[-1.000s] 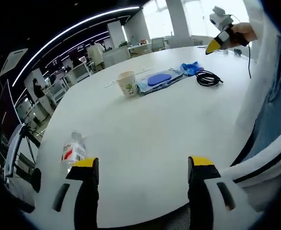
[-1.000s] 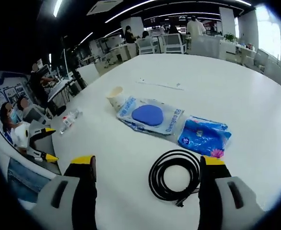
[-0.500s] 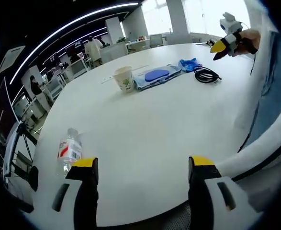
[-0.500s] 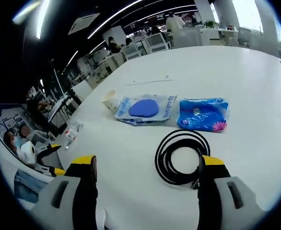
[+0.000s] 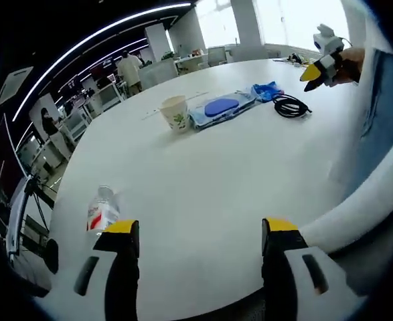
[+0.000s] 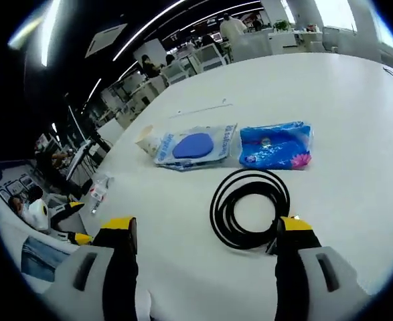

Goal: Arrange the tabletop items into an orderly group along one side of the table until the central work area is clear of visible clutter.

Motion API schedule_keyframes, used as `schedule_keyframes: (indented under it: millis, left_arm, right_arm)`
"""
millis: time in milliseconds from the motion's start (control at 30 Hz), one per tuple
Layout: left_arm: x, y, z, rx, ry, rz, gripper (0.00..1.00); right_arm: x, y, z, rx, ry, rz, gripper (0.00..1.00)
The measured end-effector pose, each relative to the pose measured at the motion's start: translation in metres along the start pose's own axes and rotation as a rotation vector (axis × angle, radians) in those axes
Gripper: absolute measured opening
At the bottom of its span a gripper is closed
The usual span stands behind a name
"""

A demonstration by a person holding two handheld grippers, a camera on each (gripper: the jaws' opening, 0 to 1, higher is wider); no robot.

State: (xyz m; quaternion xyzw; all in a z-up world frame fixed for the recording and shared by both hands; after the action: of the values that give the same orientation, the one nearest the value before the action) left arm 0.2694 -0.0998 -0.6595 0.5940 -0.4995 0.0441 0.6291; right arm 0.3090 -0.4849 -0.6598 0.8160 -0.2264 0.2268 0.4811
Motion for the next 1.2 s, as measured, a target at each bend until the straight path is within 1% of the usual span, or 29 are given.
schedule_keyframes:
  millis: [167, 200, 233, 267, 300, 333, 367, 467, 500, 567, 600, 633, 700, 767, 800, 833, 933, 1000, 1100, 1200]
  left_arm:
    - [0.025, 0.012, -0.027, 0.066, -0.034, 0.024, 0.72]
    - [0.030, 0.015, -0.035, 0.068, -0.030, 0.025, 0.71]
    - [0.041, 0.012, -0.043, 0.068, -0.022, 0.021, 0.72]
    - [0.045, 0.011, -0.046, 0.066, -0.010, 0.018, 0.74]
    - [0.049, 0.011, -0.053, 0.050, 0.032, 0.019, 0.77]
    - [0.052, 0.010, -0.062, 0.051, 0.053, 0.027, 0.81]
    - [0.053, 0.011, -0.069, 0.050, 0.062, 0.027, 0.81]
    - [0.055, 0.013, -0.089, 0.062, 0.113, -0.001, 0.78]
    - [0.057, 0.014, -0.093, 0.059, 0.135, -0.007, 0.78]
    - [0.056, 0.011, -0.101, 0.048, 0.210, -0.030, 0.80]
    - [0.058, 0.010, -0.107, 0.058, 0.236, -0.015, 0.82]
    - [0.058, 0.007, -0.115, 0.061, 0.290, -0.009, 0.84]
    - [0.054, 0.002, -0.123, 0.040, 0.375, -0.037, 0.85]
    - [0.052, -0.006, -0.133, 0.025, 0.450, -0.041, 0.85]
    - [0.053, -0.009, -0.137, 0.026, 0.473, -0.038, 0.84]
    - [0.053, -0.014, -0.142, 0.021, 0.489, -0.043, 0.83]
    - [0.056, -0.026, -0.154, 0.023, 0.499, -0.050, 0.78]
    - [0.053, -0.038, -0.159, 0.010, 0.494, -0.084, 0.76]
    - [0.045, -0.057, -0.166, -0.001, 0.451, -0.155, 0.74]
    - [0.038, -0.072, -0.170, -0.028, 0.461, -0.205, 0.72]
  right_arm:
    - [-0.008, 0.006, 0.010, -0.019, -0.038, 0.012, 0.85]
    - [-0.012, 0.008, 0.013, -0.025, -0.049, 0.011, 0.85]
    - [-0.014, 0.009, 0.015, -0.031, -0.055, 0.009, 0.85]
    - [-0.016, 0.011, 0.017, -0.037, -0.058, 0.006, 0.85]
    - [-0.019, 0.012, 0.019, -0.043, -0.062, 0.004, 0.85]
    - [-0.022, 0.015, 0.021, -0.050, -0.071, 0.001, 0.85]
    - [-0.024, 0.017, 0.023, -0.054, -0.082, -0.001, 0.84]
    - [-0.029, 0.025, 0.034, -0.074, -0.121, 0.009, 0.82]
    - [-0.030, 0.027, 0.036, -0.077, -0.125, 0.009, 0.82]
    - [-0.031, 0.031, 0.040, -0.089, -0.132, 0.005, 0.81]
    - [-0.032, 0.032, 0.042, -0.094, -0.134, 0.004, 0.81]
    - [-0.032, 0.034, 0.045, -0.101, -0.142, 0.004, 0.80]
    - [-0.031, 0.037, 0.047, -0.107, -0.158, 0.015, 0.80]
    - [-0.029, 0.039, 0.047, -0.108, -0.167, 0.028, 0.80]
    - [-0.029, 0.039, 0.047, -0.109, -0.168, 0.029, 0.80]
    - [-0.028, 0.038, 0.047, -0.109, -0.169, 0.029, 0.80]
    - [-0.028, 0.037, 0.047, -0.111, -0.168, 0.025, 0.79]
    - [-0.026, 0.036, 0.045, -0.109, -0.177, 0.033, 0.79]
    - [-0.026, 0.035, 0.043, -0.103, -0.191, 0.044, 0.78]
    - [-0.029, 0.034, 0.042, -0.104, -0.199, 0.045, 0.78]
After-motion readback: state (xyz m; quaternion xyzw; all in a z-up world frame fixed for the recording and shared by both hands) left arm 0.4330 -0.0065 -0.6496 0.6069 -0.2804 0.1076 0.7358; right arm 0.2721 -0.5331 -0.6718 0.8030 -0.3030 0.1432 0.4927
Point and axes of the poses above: the point that each gripper's makers call its tool centre point, and the gripper's own axes: y roughly backward along the fingers, z roughly to its right, x roughly out of its top, the point moved 4 cm from there along y, roughly backward along the fingers, and after that the axes turned 4 degrees about -z, right-handed, at the moved point
